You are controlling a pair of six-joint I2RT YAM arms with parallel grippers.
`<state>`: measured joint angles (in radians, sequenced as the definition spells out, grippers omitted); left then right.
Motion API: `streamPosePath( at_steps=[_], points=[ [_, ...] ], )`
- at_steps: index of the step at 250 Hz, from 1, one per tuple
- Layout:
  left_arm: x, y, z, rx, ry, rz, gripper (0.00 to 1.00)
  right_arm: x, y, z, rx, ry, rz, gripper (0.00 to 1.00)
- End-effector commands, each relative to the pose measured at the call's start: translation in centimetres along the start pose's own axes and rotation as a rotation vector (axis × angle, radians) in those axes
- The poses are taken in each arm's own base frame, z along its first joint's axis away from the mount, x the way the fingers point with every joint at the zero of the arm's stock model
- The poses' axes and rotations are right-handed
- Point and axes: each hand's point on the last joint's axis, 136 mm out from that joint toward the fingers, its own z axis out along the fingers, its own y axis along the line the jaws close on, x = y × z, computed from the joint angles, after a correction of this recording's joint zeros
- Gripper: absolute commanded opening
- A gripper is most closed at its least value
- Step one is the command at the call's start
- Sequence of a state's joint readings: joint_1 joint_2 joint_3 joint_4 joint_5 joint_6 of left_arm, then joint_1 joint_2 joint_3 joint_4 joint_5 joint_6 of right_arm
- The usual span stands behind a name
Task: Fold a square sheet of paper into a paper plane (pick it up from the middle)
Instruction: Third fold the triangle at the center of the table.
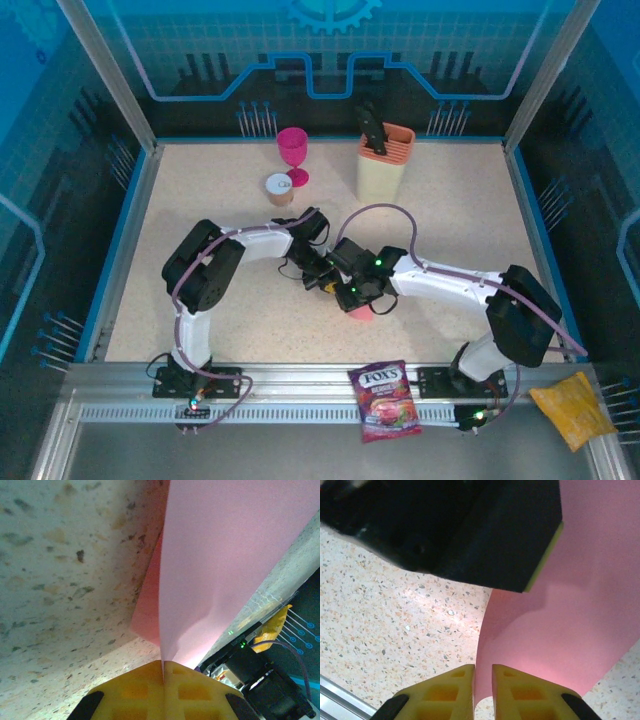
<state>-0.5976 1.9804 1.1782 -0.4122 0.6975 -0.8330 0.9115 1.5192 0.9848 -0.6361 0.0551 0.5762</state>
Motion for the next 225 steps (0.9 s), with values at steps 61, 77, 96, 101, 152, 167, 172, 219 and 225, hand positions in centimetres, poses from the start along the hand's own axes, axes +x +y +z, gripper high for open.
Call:
streamPosePath(
  at_steps=[61,77,96,101,152,167,172,219,225],
  points=[
    [0.8,-0.2,0.0,0.021,0.024,-0.057,0.0,0.3,-0.3,-0.1,-0.047,-0.006,0.016,0.0],
    [0.7,-0.3,-0.2,0.025,0.015,-0.05,0.0,0.2,-0.4,-0.1,-0.078,-0.008,0.021,0.0],
    [0.7,-0.7,-0.6,0.03,0.002,-0.033,0.12,0.2,-0.3,-0.1,-0.12,-0.009,0.024,0.0],
    [0.7,-0.8,-0.8,0.033,-0.003,-0.03,0.16,0.2,-0.3,-0.1,-0.132,-0.01,0.025,0.0],
    [0.0,-1.5,-3.8,0.071,-0.07,-0.018,0.38,0.2,0.0,-0.4,-0.2,0.001,0.009,0.0],
    [-0.4,-1.7,-4.7,0.083,-0.09,-0.019,0.4,0.2,0.1,-0.5,-0.211,0.002,0.004,0.0],
    [-0.6,-1.8,-4.9,0.087,-0.098,-0.018,0.4,0.2,0.1,-0.5,-0.215,0.003,0.004,0.0],
    [-2.6,-3.0,-5.9,0.099,-0.126,0.008,0.41,1.1,-0.1,-0.2,-0.24,0.022,0.007,0.0],
    [-2.9,-3.2,-5.9,0.101,-0.126,0.015,0.41,1.2,-0.2,-0.1,-0.243,0.025,0.009,0.0]
  ],
)
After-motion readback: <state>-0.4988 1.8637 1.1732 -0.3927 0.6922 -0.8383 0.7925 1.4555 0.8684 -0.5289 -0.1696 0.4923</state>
